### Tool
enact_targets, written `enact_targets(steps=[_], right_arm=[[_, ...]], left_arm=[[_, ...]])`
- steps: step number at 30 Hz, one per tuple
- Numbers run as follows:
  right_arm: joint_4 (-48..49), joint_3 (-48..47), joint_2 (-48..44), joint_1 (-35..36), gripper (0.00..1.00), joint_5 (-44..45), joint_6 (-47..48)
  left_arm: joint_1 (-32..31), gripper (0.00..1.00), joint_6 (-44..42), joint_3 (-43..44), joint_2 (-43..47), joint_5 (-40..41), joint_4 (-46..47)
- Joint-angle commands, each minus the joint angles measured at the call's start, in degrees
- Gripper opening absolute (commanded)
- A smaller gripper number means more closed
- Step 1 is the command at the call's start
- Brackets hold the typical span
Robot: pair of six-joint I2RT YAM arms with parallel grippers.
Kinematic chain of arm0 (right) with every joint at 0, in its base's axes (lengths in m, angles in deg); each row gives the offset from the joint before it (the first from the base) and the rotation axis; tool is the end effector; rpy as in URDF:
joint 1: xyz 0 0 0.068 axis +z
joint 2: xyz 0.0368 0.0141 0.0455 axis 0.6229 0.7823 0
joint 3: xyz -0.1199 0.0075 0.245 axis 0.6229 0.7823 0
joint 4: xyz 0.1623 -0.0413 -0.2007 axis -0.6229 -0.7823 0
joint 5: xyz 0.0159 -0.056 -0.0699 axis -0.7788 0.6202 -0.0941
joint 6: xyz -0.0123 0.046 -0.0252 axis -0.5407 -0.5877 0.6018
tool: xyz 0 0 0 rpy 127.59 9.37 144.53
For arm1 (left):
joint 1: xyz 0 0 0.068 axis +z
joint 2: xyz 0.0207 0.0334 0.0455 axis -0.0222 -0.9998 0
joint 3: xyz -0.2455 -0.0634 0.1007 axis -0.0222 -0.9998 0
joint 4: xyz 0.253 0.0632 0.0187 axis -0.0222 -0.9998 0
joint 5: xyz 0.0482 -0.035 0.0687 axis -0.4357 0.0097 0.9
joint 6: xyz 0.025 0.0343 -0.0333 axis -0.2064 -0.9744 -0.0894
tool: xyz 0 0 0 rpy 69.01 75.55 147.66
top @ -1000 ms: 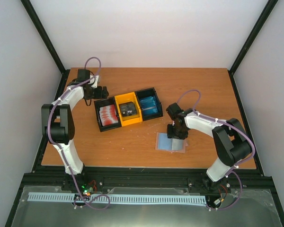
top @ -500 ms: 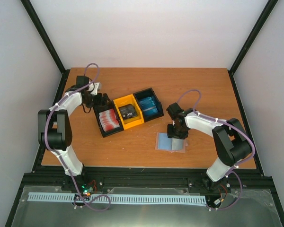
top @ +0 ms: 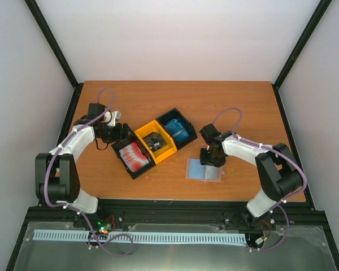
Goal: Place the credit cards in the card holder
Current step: Adjust the storage box at the center of the board.
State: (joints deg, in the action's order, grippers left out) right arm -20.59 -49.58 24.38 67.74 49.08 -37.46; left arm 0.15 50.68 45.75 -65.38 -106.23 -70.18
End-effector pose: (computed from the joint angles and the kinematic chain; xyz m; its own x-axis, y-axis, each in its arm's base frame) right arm 0.2381 0.1358 0.1529 -0.9919 0.0591 -0.1123 0.0422 0.9882 0.1472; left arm 0.2989 -0.0227 0.2157 -0.9252 -0.1623 -0.3431 0.0353 0.8632 -0.5036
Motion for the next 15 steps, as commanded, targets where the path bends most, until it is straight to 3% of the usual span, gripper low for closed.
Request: enact_targets(steps=[1,9,13,15], right_arm=[[1.47,1.62,0.03,-0.92,0.44,2.19,-0.97],[0.62,0.84,-3.0,-0.51,0.43,4.02,-1.27],[-3.19,-2.11,-6.81,3.67,0.42,17.72,-4.43],[-2.77,-3.12,-9.12,5.58,0.43,20.56,-5.38]], left_arm=[[-2.36,0.78,6.09,-2.49,4.74,-6.11,-1.56],[-6.6,0.77,8.12,2.83,9.8,4.05,-7.21],[-11.75,0.8,7.89,0.64,14.18,5.02,-6.78],[-13.57,0.8,8.42,-2.28,15.7,5.35,-6.49]])
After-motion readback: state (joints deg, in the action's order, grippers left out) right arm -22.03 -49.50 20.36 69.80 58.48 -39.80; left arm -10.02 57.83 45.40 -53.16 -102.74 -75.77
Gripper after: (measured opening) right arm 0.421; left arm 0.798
